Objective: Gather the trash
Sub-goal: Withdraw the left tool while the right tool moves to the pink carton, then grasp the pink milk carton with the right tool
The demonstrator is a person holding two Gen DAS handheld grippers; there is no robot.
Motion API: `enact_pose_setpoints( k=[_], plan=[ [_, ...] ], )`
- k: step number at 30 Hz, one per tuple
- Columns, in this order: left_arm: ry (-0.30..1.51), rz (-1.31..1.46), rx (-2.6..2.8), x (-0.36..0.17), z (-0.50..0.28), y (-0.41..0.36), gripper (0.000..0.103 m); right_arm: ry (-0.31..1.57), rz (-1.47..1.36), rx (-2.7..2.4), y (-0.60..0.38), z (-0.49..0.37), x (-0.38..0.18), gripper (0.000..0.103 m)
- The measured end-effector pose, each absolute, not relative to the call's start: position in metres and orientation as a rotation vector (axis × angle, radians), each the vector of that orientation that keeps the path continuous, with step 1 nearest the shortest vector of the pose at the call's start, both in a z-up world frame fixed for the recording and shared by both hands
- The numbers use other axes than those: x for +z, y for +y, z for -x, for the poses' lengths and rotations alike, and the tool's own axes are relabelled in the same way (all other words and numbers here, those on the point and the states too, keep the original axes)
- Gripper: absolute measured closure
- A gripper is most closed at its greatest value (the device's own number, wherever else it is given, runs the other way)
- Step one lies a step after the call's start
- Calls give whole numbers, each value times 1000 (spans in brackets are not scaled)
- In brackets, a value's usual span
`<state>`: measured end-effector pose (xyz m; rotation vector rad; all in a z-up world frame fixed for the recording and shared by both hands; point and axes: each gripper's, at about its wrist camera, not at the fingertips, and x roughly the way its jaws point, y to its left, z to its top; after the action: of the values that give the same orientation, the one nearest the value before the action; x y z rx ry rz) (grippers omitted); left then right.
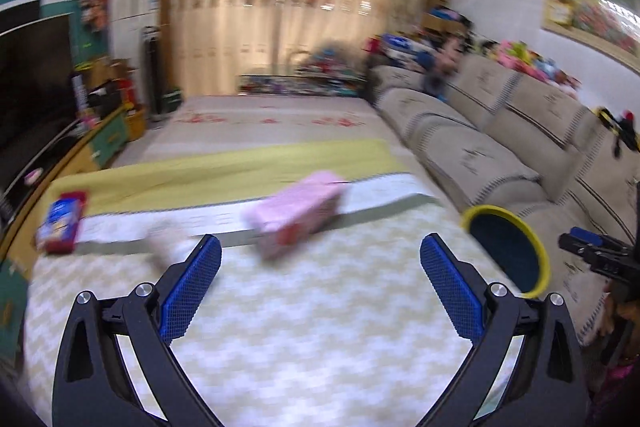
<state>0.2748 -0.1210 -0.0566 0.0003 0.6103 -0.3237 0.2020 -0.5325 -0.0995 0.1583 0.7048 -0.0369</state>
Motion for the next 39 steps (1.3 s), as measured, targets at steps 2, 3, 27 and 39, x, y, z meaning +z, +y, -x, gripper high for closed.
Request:
enact_pose_setpoints(
  k=[2, 3, 27, 39],
  plan=[
    [596, 1, -242, -61, -278, -85, 5, 703, -141, -5, -510, -215, -95, 36],
    [591, -2, -214, -64, -279, -73, 5, 702, -130, 19, -493, -225, -93, 36],
    [675, 161, -118, -119, -303, 18, 5, 766, -95, 16, -242, -383, -122, 23],
    [676, 188, -119, -122, -301, 18, 5, 808, -120, -188, -218, -412, -155, 19]
  ],
)
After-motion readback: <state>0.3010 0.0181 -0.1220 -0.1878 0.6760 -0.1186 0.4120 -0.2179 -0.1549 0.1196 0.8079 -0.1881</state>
